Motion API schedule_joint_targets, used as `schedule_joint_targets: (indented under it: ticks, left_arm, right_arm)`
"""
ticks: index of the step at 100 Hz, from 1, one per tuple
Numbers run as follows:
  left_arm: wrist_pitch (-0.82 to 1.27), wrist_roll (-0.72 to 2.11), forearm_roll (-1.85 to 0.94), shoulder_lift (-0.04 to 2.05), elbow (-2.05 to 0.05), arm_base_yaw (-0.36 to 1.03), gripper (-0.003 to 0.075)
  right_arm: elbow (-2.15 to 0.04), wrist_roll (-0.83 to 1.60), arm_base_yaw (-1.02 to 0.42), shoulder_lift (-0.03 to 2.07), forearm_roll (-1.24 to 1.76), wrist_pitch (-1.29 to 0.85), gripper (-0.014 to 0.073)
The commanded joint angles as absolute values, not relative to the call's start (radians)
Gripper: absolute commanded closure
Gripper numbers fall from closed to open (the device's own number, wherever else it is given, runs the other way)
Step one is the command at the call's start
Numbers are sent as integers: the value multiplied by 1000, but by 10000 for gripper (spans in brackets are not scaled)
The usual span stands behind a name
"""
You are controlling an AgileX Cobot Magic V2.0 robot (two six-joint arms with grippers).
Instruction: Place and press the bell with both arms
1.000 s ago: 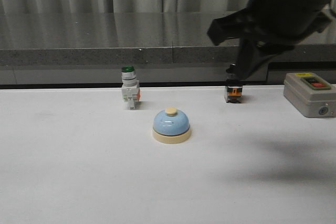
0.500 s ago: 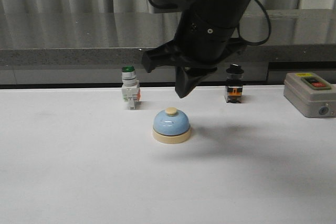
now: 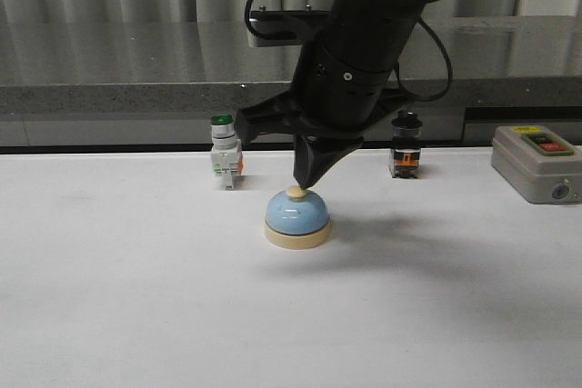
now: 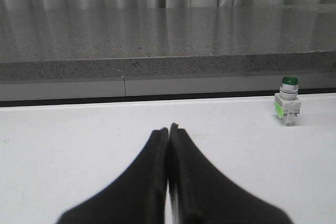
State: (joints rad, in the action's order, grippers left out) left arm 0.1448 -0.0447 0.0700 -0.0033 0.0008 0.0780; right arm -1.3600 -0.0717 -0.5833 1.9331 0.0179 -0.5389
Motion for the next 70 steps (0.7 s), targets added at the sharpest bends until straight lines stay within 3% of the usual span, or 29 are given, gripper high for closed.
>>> schedule_joint_targets:
  ticks: [1, 35, 70]
  left_arm:
    - [62, -53, 68, -30, 41, 77, 740]
    - [62, -53, 68, -30, 41, 77, 740]
    - [62, -53, 68, -30, 41, 77, 740]
  right_arm:
    - [-1393, -61, -589, 1891, 29, -501, 654]
    - [-1400, -61, -601, 1919, 29, -510, 654]
    - [-1532, -61, -596, 1884, 0, -657, 654]
